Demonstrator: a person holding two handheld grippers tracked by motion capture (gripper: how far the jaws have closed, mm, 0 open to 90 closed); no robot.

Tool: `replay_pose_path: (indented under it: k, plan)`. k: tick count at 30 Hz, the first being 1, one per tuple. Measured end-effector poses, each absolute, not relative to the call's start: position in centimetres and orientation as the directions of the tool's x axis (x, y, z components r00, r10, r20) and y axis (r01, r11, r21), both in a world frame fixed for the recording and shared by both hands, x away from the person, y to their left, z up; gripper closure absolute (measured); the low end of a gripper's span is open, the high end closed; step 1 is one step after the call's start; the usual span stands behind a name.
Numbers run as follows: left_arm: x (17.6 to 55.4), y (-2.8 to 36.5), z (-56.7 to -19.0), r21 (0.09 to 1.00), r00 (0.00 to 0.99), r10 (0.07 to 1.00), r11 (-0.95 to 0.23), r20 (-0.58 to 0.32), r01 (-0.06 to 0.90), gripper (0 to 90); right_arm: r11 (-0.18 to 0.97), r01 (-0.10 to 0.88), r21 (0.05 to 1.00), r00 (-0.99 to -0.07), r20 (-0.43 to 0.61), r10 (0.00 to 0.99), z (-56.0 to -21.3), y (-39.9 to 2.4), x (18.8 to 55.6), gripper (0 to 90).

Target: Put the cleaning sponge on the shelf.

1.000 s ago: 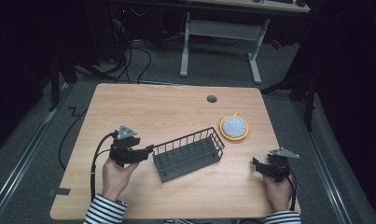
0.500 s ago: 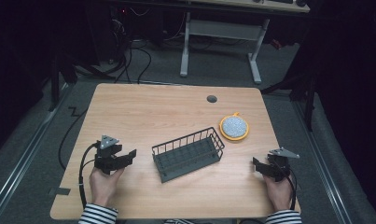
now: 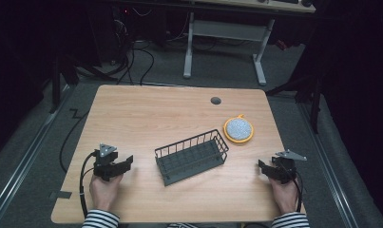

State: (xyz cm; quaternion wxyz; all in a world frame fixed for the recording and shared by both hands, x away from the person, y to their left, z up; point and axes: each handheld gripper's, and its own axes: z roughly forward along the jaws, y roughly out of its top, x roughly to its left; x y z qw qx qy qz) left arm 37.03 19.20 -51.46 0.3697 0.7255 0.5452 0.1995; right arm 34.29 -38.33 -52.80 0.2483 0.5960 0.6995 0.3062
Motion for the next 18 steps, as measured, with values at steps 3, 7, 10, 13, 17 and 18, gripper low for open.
replay_pose_path:
  k: [3, 7, 10, 13, 17, 18]
  plan:
    - [37.3, 19.2, -51.9, 0.746, 0.319, 0.943, -0.146, -0.093, 0.649, 35.1, 0.082, 0.697, 0.712, -0.164, 0.047, 0.985, -52.6, -38.6, 34.4, 38.5]
    - [37.4, 19.0, -52.1, 0.749, 0.320, 0.945, -0.161, -0.072, 0.643, 35.0, 0.093, 0.693, 0.715, -0.180, 0.048, 0.982, -51.8, -38.6, 34.8, 39.8]
    - [37.5, 18.9, -52.3, 0.748, 0.321, 0.945, -0.174, -0.055, 0.640, 34.8, 0.090, 0.692, 0.716, -0.193, 0.064, 0.979, -51.2, -38.4, 35.3, 39.6]
    - [37.6, 18.9, -52.5, 0.748, 0.320, 0.946, -0.178, -0.049, 0.639, 34.6, 0.089, 0.686, 0.722, -0.204, 0.073, 0.976, -50.5, -38.2, 35.8, 40.1]
    - [37.6, 19.0, -52.9, 0.754, 0.311, 0.949, -0.162, -0.058, 0.637, 34.7, 0.090, 0.676, 0.731, -0.225, 0.089, 0.970, -49.6, -37.9, 36.5, 40.1]
    - [37.6, 19.1, -53.1, 0.751, 0.311, 0.948, -0.161, -0.062, 0.640, 34.7, 0.088, 0.673, 0.734, -0.229, 0.094, 0.969, -49.3, -37.7, 36.7, 40.1]
